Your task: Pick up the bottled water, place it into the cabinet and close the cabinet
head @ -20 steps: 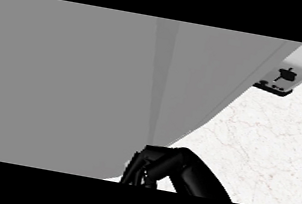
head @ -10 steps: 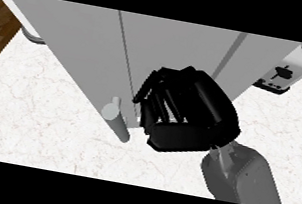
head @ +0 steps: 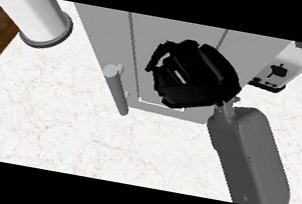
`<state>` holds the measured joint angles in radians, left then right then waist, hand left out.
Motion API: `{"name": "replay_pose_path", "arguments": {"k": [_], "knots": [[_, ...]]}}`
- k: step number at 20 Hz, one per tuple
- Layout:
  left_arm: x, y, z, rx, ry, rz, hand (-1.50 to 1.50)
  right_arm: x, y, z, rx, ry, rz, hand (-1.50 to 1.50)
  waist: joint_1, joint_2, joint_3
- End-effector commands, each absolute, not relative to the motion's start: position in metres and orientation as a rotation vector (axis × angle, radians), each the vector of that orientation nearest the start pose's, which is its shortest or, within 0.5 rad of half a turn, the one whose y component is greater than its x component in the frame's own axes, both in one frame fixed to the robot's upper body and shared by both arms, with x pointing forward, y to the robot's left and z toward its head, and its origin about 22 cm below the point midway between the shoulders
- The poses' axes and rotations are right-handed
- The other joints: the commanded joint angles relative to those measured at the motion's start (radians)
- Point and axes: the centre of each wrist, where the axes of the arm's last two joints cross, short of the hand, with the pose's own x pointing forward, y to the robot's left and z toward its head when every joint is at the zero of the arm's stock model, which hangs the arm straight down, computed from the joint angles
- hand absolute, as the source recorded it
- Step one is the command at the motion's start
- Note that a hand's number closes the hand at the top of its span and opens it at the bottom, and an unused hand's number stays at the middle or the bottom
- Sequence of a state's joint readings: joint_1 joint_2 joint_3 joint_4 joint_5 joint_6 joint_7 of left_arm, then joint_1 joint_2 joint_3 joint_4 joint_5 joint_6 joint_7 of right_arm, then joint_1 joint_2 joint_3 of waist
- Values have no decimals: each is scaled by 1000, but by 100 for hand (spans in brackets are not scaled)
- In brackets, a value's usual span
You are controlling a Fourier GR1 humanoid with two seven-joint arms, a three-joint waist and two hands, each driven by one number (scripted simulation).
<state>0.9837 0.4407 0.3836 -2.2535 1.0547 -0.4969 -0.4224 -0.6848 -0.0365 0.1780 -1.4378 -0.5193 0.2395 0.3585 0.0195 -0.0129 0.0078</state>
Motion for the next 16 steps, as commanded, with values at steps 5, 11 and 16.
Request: {"name": "replay_pose_path", "arguments": {"k": [5,11,16], "knots": [[10,366,116,-335,-1990,256,-150,382,-96,164,767,-1522,496,150,22,17,-8],[11,374,116,-384,-1981,246,-150,373,-70,160,859,-1494,519,150,45,18,-8],[19,371,114,-368,-1977,245,-150,381,-74,169,885,-1483,524,150,31,22,-8]]}}
